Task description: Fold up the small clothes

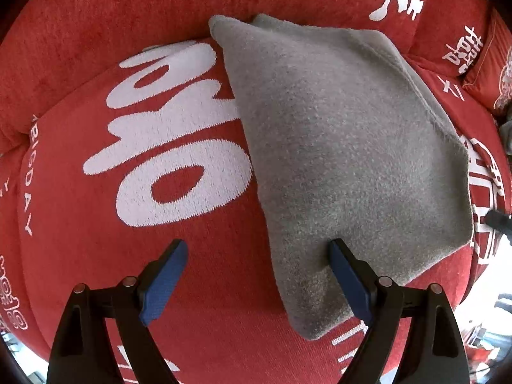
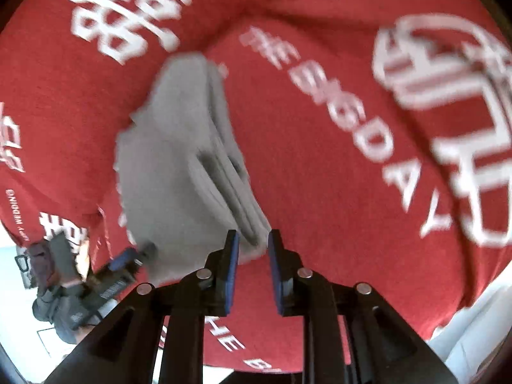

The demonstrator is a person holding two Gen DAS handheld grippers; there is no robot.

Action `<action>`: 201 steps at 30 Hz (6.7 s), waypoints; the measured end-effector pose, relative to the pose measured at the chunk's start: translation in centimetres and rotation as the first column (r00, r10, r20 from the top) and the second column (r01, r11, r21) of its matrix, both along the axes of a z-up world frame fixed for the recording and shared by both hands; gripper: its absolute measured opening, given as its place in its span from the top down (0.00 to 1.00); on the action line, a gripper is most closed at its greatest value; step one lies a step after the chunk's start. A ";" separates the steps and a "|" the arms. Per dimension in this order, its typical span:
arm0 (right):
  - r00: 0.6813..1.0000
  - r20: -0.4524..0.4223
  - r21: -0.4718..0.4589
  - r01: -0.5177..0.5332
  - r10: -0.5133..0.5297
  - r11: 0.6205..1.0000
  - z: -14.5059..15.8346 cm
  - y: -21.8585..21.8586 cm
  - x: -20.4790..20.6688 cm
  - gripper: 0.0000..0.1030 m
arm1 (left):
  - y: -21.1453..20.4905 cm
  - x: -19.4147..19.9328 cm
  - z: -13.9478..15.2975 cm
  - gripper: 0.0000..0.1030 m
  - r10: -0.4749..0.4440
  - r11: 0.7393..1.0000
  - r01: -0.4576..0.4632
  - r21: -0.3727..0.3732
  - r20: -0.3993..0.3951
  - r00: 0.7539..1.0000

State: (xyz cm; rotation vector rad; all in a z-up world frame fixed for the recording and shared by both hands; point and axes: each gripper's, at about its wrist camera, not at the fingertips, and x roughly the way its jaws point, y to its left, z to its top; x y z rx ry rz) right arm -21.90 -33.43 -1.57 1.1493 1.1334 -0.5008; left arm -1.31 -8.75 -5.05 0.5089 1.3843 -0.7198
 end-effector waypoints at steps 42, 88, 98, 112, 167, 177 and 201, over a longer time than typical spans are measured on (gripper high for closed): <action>0.997 0.026 0.084 -0.070 0.068 0.994 -2.7 -4.1 4.0 0.56 | -1.9 0.3 -0.8 0.12 0.032 0.998 -0.029 0.056 -0.054 0.998; 0.915 0.338 0.376 -0.345 0.219 0.860 -11.6 -8.7 14.1 0.41 | -6.1 9.5 -4.2 0.23 0.107 0.946 -0.216 -0.242 -0.394 0.913; 0.920 0.365 0.408 -0.298 0.145 0.863 -9.0 -7.4 13.8 0.63 | -4.2 8.7 0.0 0.56 0.076 0.909 -0.219 -0.355 -0.376 0.924; 0.909 0.400 0.497 -0.326 0.121 0.805 -2.9 1.8 12.8 0.63 | 5.7 6.7 7.4 0.56 0.064 0.898 -0.203 -0.390 -0.342 0.938; 0.846 -0.168 -0.170 -0.530 0.506 0.831 5.8 17.3 12.3 0.00 | 16.1 0.8 9.1 0.00 0.329 0.941 -0.334 0.054 0.086 0.940; 0.843 -0.227 -0.164 -0.527 0.488 0.834 5.9 18.5 12.2 0.00 | 16.2 0.6 9.7 0.00 0.314 0.947 -0.318 0.046 0.081 0.946; 0.817 -0.305 -0.152 -0.549 0.489 0.822 4.7 20.0 12.6 0.00 | 16.9 0.8 8.7 0.00 0.320 0.943 -0.323 0.076 0.045 0.946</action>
